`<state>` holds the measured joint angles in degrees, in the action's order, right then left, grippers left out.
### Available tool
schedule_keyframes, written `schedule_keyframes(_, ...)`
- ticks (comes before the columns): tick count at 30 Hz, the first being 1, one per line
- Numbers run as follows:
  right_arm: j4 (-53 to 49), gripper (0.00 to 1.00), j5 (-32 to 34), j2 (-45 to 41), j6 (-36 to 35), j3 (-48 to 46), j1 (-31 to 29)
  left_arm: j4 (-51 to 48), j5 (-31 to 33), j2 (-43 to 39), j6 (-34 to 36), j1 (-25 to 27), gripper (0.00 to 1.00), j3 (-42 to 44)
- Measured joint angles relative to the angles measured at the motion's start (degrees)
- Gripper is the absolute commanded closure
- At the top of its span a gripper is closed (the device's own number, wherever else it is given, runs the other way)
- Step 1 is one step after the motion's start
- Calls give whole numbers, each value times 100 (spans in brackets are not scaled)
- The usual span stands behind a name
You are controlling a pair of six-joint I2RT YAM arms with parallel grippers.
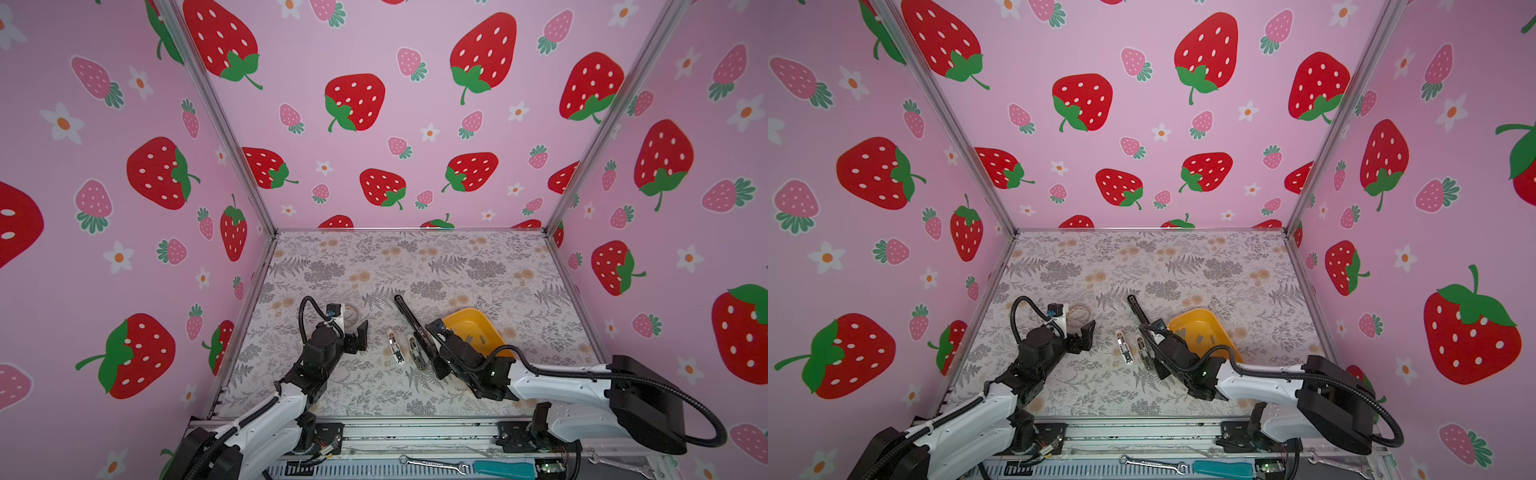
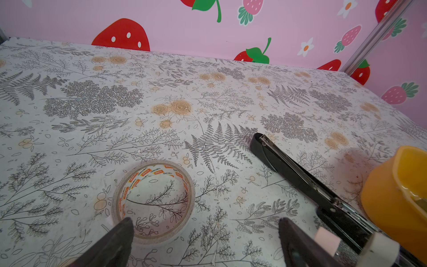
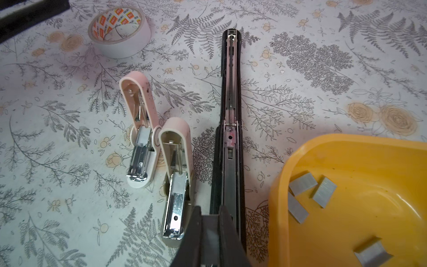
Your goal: Load the staples into the stapler
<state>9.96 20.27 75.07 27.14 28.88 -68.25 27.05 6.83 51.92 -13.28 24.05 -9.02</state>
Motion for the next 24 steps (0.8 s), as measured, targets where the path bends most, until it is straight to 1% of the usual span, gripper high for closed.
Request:
schedule_keyframes(6, -52, 96, 4, 28, 138, -85, 219, 0, 0, 0, 0, 2, 1, 0)
schedule_keyframes(19, -7, 97, 4, -680, 323, -621, 868, 0, -2, -2, 0, 7, 1, 0)
schedule_keyframes(24, -2, 97, 0, -717, 413, -656, 1110, 0, 0, -2, 0, 7, 1, 0)
